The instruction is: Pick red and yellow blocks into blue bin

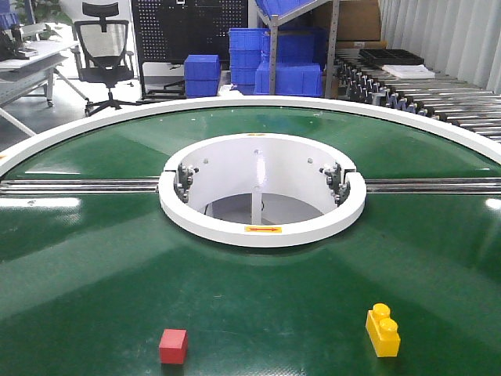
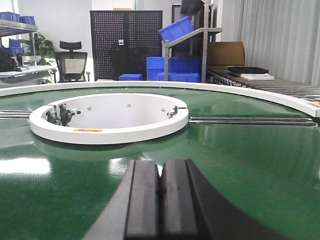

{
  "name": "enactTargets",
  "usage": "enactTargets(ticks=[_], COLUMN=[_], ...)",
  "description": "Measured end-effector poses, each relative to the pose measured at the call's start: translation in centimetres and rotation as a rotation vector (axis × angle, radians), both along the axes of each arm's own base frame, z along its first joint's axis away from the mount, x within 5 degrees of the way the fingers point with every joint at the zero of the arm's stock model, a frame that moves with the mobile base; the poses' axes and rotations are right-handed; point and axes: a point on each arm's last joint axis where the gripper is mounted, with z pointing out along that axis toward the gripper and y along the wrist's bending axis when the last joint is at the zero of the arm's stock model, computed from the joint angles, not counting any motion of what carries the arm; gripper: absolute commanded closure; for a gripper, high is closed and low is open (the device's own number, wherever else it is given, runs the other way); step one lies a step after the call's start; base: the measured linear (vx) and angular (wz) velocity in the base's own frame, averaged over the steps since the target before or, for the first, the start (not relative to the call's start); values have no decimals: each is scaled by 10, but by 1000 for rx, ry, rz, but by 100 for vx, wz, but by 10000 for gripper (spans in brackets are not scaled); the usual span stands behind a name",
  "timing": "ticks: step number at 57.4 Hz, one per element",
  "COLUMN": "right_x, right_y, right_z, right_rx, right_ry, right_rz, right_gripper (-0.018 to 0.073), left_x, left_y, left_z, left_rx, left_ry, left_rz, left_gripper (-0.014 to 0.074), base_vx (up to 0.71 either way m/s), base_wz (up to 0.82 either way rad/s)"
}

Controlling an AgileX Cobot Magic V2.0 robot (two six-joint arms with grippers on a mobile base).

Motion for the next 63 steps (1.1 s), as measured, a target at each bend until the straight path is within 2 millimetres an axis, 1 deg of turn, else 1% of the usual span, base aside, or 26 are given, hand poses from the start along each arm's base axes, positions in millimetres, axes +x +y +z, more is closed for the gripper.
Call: enactTargets(ticks=[31, 36, 40, 42, 44, 47, 52, 54, 56, 60, 61, 62, 63], right_x=[0, -1, -2, -3, -6, -11, -24, -31, -36, -45, -44, -47, -46], right_y=[0, 0, 1, 0, 0, 0, -1, -2, -2, -3, -4, -4, -4], right_z=[0, 7, 13, 21, 33, 50, 87, 101, 111, 134, 135, 142, 144], right_rx=[0, -4, -6, -9, -13, -18, -19, -18, -22, -33, -38, -41, -46], right_ry=[0, -77, -110, -129, -159, -190, -253, -269, -271, -266, -246, -244, -219], right_rz=[0, 4, 6, 5, 4, 1, -7, -11, -16, -29, -32, -36, -41], right_gripper=[570, 570, 570, 570, 570, 570, 570, 570, 570, 570, 570, 570, 570], left_x=[0, 0, -1, -2, -3, -7, -17, -22, -28, -41, -45, -49, -51], left_y=[0, 0, 0, 1, 1, 1, 0, 0, -1, -1, -1, -1, -1], left_z=[0, 2, 7, 13, 21, 39, 71, 84, 99, 122, 129, 137, 140], left_rx=[0, -22, -92, -133, -153, -162, -129, -117, -109, -102, -101, -99, -93], left_ry=[0, -22, -75, -110, -145, -211, -303, -322, -336, -343, -341, -346, -331], left_rz=[0, 0, -3, -7, -11, -17, -23, -24, -25, -25, -25, -24, -21], left_gripper=[603, 603, 603, 603, 603, 603, 603, 603, 603, 603, 603, 603, 603], base_vx=[0, 0, 0, 0, 0, 0, 0, 0, 0, 0, 0, 0, 0], base_wz=[0, 0, 0, 0, 0, 0, 0, 0, 0, 0, 0, 0, 0])
